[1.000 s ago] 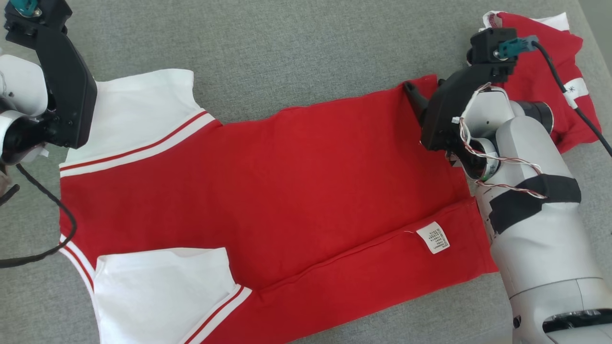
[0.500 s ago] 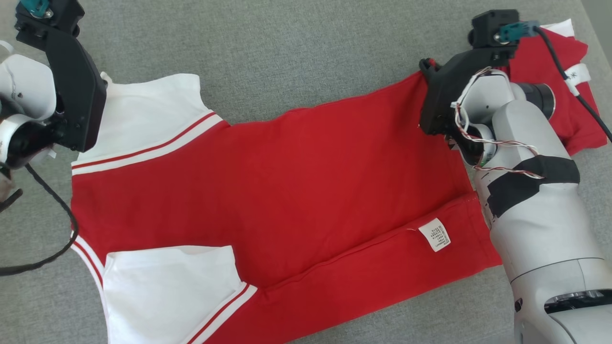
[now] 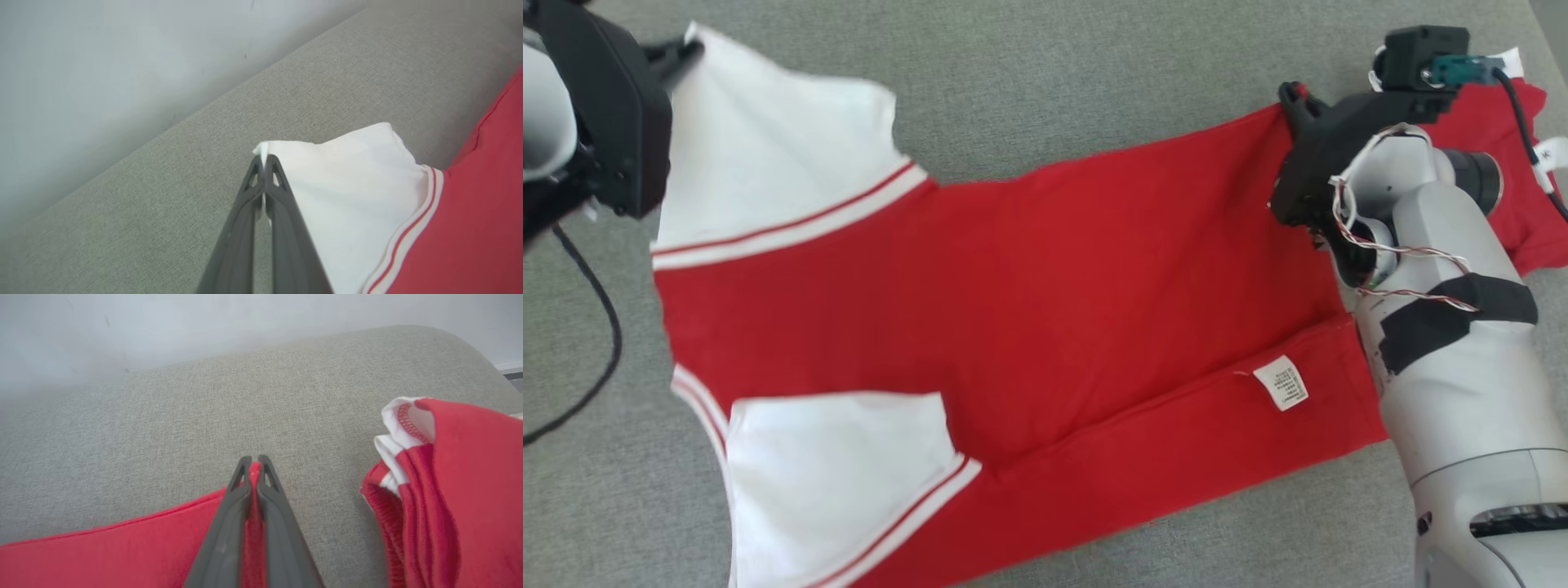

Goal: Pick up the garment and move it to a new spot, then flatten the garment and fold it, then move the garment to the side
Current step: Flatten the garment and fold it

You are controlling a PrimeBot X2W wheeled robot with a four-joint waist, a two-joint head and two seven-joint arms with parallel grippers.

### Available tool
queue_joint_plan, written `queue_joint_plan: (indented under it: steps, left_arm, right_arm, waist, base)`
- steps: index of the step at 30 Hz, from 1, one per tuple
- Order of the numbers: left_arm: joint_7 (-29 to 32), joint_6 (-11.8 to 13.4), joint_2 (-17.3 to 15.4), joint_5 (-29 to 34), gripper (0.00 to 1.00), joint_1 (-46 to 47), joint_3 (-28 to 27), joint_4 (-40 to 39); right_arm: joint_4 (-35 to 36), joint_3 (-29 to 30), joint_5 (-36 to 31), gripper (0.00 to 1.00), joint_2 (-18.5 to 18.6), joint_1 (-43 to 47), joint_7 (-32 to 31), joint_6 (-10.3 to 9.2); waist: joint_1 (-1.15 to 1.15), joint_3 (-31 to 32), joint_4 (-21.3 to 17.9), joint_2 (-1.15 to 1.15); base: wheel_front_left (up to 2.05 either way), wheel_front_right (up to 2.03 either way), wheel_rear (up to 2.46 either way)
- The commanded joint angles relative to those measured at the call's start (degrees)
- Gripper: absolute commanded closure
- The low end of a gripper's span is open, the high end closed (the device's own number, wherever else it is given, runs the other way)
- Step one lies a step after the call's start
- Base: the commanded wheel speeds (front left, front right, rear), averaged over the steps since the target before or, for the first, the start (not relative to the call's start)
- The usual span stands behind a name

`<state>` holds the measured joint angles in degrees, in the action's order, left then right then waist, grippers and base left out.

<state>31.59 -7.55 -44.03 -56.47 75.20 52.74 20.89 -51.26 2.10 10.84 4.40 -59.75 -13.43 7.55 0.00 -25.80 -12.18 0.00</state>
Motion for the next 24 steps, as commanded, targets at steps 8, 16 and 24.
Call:
queue_joint_plan:
  steps: [8, 16, 24]
  left_arm:
    - [-6.1, 0.1, -1.9, -2.6, 1.0, 1.1, 1.0, -0.6]
    - [-14.1, 0.1, -6.9, -6.3, 1.0, -5.7, 2.9, -8.9]
    - [-20.8, 2.8, -13.2, -9.5, 1.0, -16.5, 3.0, -20.3]
  right_arm:
    - [3.3, -3.1, 3.4, 1.0, 4.0, 3.5, 5.0, -0.16]
    - [10.7, -9.6, 7.8, 1.0, 9.4, 12.3, 11.3, -0.16]
    - [18.6, -14.4, 15.4, 1.0, 14.6, 22.3, 16.1, -0.16]
  waist:
    - [0.0, 0.7, 1.8, 0.0]
    - [0.0, 2.4, 3.8, 0.0]
    - [0.0, 4.0, 4.9, 0.0]
  base:
    - [0.0, 0.0, 0.0]
    - [0.0, 0.0, 0.0]
    - [0.0, 0.0, 0.0]
